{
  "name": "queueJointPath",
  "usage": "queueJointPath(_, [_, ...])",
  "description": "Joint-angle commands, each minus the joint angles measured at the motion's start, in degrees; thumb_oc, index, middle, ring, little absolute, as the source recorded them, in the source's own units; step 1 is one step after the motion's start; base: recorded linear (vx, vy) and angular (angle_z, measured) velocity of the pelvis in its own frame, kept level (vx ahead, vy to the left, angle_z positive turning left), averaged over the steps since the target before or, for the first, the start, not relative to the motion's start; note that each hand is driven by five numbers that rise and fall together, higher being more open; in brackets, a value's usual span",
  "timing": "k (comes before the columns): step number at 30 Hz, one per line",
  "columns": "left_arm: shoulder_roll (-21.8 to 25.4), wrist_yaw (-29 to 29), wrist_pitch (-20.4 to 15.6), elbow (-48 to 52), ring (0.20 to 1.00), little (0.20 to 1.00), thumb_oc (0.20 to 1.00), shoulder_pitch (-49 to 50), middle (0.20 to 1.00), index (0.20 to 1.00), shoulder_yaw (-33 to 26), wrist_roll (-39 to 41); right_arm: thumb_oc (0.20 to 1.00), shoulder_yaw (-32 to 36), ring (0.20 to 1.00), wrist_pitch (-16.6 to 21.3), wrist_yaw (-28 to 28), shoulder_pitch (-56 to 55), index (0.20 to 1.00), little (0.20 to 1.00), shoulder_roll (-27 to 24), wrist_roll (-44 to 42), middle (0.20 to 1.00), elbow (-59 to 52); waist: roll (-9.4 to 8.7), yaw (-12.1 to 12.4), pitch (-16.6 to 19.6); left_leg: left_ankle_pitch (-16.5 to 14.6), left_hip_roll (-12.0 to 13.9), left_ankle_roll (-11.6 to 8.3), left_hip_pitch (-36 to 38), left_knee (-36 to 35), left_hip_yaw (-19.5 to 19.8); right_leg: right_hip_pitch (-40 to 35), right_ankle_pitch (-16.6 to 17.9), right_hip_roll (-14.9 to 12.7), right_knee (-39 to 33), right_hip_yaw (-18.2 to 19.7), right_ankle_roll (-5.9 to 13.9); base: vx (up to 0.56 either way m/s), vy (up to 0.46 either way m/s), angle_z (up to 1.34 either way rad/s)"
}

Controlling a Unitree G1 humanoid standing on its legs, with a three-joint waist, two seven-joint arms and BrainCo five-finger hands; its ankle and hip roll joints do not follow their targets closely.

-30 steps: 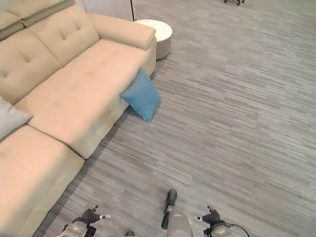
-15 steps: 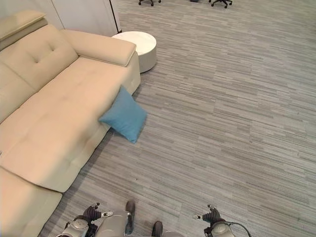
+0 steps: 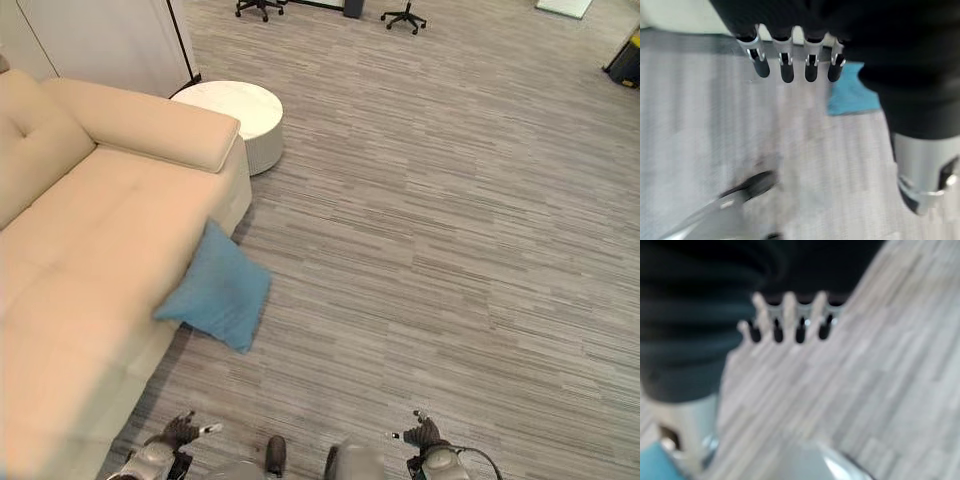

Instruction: Pick up all the scattered cushions and arrange them neatly on the sofa.

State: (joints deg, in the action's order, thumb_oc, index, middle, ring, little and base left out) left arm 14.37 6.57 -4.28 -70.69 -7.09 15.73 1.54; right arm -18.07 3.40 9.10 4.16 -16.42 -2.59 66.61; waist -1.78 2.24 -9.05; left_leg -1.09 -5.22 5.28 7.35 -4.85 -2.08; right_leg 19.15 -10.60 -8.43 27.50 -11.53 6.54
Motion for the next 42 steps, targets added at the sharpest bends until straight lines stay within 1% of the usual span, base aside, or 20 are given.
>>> queueJointPath(1, [-0.35,0.10,-0.42,-0.34,1.000,1.000,1.000,0.68,1.000,1.000,-0.85,-0.29,1.000,1.50,1.000,0.48,0.57,2.34,1.000,1.000,-3.58,0.26,1.000,-0.46,-0.14,-0.71,-1.95,-5.96,2.36,-3.73,-3.17,8.71,0.36,-10.82,9.45,1.79,-20.71,-0.86,0.92,0.32,-0.177,0.35])
queueJointPath(5, [-0.41,0.04,-0.82,-1.26,1.000,1.000,1.000,0.84,1.000,1.000,-1.27,-0.86,1.000,1.88,1.000,0.23,0.39,1.66,1.000,1.000,-3.75,0.84,1.000,-0.32,-0.53,-2.22,-1.67,-8.24,2.49,-4.71,0.89,7.77,2.31,-9.66,12.90,1.44,-26.12,3.02,2.41,0.28,-0.159,0.47])
queueJointPath(7, [-1.02,0.03,-0.91,-1.85,1.000,1.000,1.000,1.46,1.000,1.000,-1.39,-1.03,1.000,1.34,1.000,0.29,0.14,0.58,1.000,1.000,-3.79,1.33,1.000,0.86,-0.81,-2.49,-0.22,-9.49,3.50,-5.75,2.90,7.79,3.38,-11.61,14.40,1.55,-27.04,3.36,1.29,0.33,-0.221,0.25])
queueJointPath(9, [-1.02,0.03,-0.91,-1.85,1.000,1.000,1.000,1.47,1.000,1.000,-1.39,-1.03,1.000,1.33,1.000,0.30,0.14,0.57,1.000,1.000,-3.80,1.33,1.000,0.86,-0.78,-2.54,-0.24,-9.51,3.54,-5.76,2.93,7.80,3.43,-11.68,14.39,1.58,-27.07,3.30,1.29,0.15,-0.147,0.00])
queueJointPath(10, [-1.35,-0.12,-0.91,-1.81,1.000,1.000,1.000,1.51,1.000,1.000,-1.67,-0.38,1.000,1.30,1.000,0.53,0.10,0.57,1.000,1.000,-3.80,1.04,1.000,1.30,-0.63,-2.46,0.24,-8.29,5.08,-7.17,2.57,9.40,4.05,-13.22,13.78,2.52,-27.30,2.53,0.49,0.26,-0.384,-0.04])
queueJointPath(11, [-1.45,-0.15,-0.91,-1.46,1.000,1.000,1.000,0.81,1.000,1.000,-1.04,-0.17,1.000,1.45,1.000,1.35,0.54,1.00,1.000,1.000,-4.20,-0.10,1.000,0.89,-1.20,-2.44,-0.33,-3.49,6.82,-9.54,-2.00,18.59,3.47,-16.90,12.19,3.56,-29.05,1.67,-1.42,0.29,-0.459,0.86])
queueJointPath(12, [-1.45,-0.03,-0.84,-1.25,1.000,1.000,1.000,0.36,1.000,1.000,-1.05,0.28,1.000,1.50,1.000,1.52,0.84,1.21,1.000,1.000,-4.41,-0.58,1.000,0.73,-1.69,-2.24,-0.87,-1.70,7.52,-10.01,-4.16,21.91,2.30,-18.32,11.37,3.66,-29.74,1.13,-2.15,0.31,-0.445,1.66])
queueJointPath(13, [-1.64,0.09,-0.73,-1.07,1.000,1.000,1.000,-0.12,1.000,1.000,-0.23,0.36,1.000,1.90,1.000,1.36,1.07,1.00,1.000,1.000,-4.92,-1.80,1.000,0.87,-2.47,-2.24,-1.27,-3.30,8.78,-8.75,-7.79,20.61,-3.76,-21.89,9.26,3.62,-31.78,-1.67,-2.71,0.33,-0.268,1.96])
queueJointPath(14, [-1.65,-0.16,-0.56,-1.40,1.000,1.000,1.000,-0.05,1.000,1.000,0.26,-0.65,1.000,2.15,1.000,1.13,1.34,0.76,1.000,1.000,-4.90,-1.93,1.000,1.32,-2.17,-2.39,-1.12,-2.53,7.42,-7.71,-11.50,15.32,-7.90,-23.33,8.17,3.98,-32.50,-3.14,-2.38,0.49,-0.195,1.30])
queueJointPath(15, [-1.33,-0.31,-0.52,-1.77,1.000,1.000,1.000,0.51,1.000,1.000,-0.18,-0.98,1.000,1.87,1.000,0.89,1.66,0.71,1.000,1.000,-4.55,-2.03,1.000,1.37,-1.40,-1.76,-1.15,1.15,6.30,-7.93,-15.29,12.32,-10.91,-24.93,6.60,5.42,-32.50,-3.12,-2.46,0.38,-0.033,0.78])
queueJointPath(18, [-1.09,-0.14,-0.19,-2.48,1.000,1.000,1.000,2.08,1.000,1.000,-1.43,-0.78,1.000,1.24,1.000,0.60,1.49,0.85,1.000,1.000,-3.94,-1.59,1.000,1.17,-0.96,-0.24,-1.15,1.92,5.36,-7.54,-15.30,10.36,-11.13,-26.80,5.35,6.81,-32.50,-1.58,-2.59,0.28,0.082,0.40])
queueJointPath(20, [-0.91,-0.14,0.18,-3.34,1.000,1.000,1.000,3.36,1.000,1.000,-2.47,-0.68,1.000,1.05,1.000,0.67,1.22,0.69,1.000,1.000,-3.48,-0.99,1.000,1.11,-1.23,0.67,-0.63,1.58,4.41,-6.82,-14.00,9.45,-9.22,-27.91,4.64,6.72,-31.31,-1.54,-2.12,0.22,0.078,-0.95])
queueJointPath(23, [0.09,-0.43,0.43,-3.36,1.000,1.000,1.000,3.97,1.000,1.000,-3.20,-1.18,1.000,0.92,1.000,0.61,0.78,0.70,1.000,1.000,-2.68,-0.33,1.000,0.69,-1.97,1.58,0.33,0.57,4.18,-5.23,-12.06,8.44,-9.22,-26.66,3.09,5.82,-23.33,-1.26,-1.52,0.20,0.110,-0.90])
queueJointPath(24, [0.57,-0.42,0.39,-2.85,1.000,1.000,1.000,3.64,1.000,1.000,-3.61,-0.75,1.000,0.68,1.000,0.62,0.43,1.18,1.000,1.000,-2.26,0.17,1.000,0.56,-2.14,1.93,0.00,-0.64,4.11,-4.26,-10.54,8.44,-8.85,-23.79,3.05,4.72,-16.64,-2.13,0.47,0.16,0.134,-0.23])
queueJointPath(25, [1.18,-0.17,0.34,-2.23,1.000,1.000,1.000,2.68,1.000,1.000,-3.46,-0.40,1.000,0.63,1.000,0.58,0.25,1.61,1.000,1.000,-2.03,0.20,1.000,0.48,-1.99,1.40,-0.80,-1.41,4.06,-3.54,-9.00,8.39,-7.49,-19.44,4.31,4.34,-9.40,-0.44,2.06,0.18,0.101,0.21])
queueJointPath(28, [1.26,-0.14,0.19,-1.84,1.000,1.000,1.000,2.32,1.000,1.000,-3.23,-0.13,1.000,0.75,1.000,0.56,0.14,1.78,1.000,1.000,-2.00,0.06,1.000,0.56,-1.87,1.03,-0.69,-1.66,3.94,-3.47,-8.50,8.21,-6.43,-18.23,4.51,4.63,-9.43,0.97,1.87,0.08,0.006,0.68])
queueJointPath(30, [1.06,0.11,-0.35,-1.46,1.000,1.000,1.000,1.22,1.000,1.000,-2.04,0.00,1.000,0.37,1.000,0.68,0.20,1.97,1.000,1.000,-2.24,-0.43,1.000,1.01,-1.99,-0.07,-0.85,-2.51,2.92,-3.07,-6.65,7.93,-3.07,-17.15,4.73,6.65,-15.57,6.63,-0.01,0.22,-0.055,0.56])
queueJointPath(33, [0.60,0.03,-0.60,-1.42,1.000,1.000,1.000,0.47,1.000,1.000,-1.13,0.15,1.000,0.09,1.000,0.45,-0.02,2.48,1.000,1.000,-2.69,-1.07,1.000,0.72,-2.13,-1.45,-1.32,-3.16,2.08,-3.08,-5.02,7.77,0.71,-13.37,8.52,7.49,-20.85,13.50,0.33,0.19,-0.066,0.78])
queueJointPath(35, [0.29,-0.08,-0.91,-1.92,1.000,1.000,1.000,0.30,1.000,1.000,-0.42,-0.09,1.000,-0.29,1.000,0.39,-0.16,2.25,1.000,1.000,-2.98,-0.80,1.000,0.72,-2.81,-2.03,-1.24,-3.98,1.24,-3.56,-3.93,7.66,4.72,-13.98,10.06,6.73,-23.71,13.40,0.40,0.19,-0.132,1.19])
queueJointPath(42, [-0.30,-0.30,-0.84,-2.57,1.000,1.000,1.000,0.38,1.000,1.000,-0.15,0.01,1.000,-0.02,1.000,1.29,0.05,1.63,1.000,1.000,-3.49,-1.26,1.000,1.24,-3.30,-1.02,-0.70,-2.73,1.70,-6.00,-5.36,7.23,10.32,-17.41,8.44,7.24,-26.23,10.24,-1.64,0.10,-0.137,1.04])
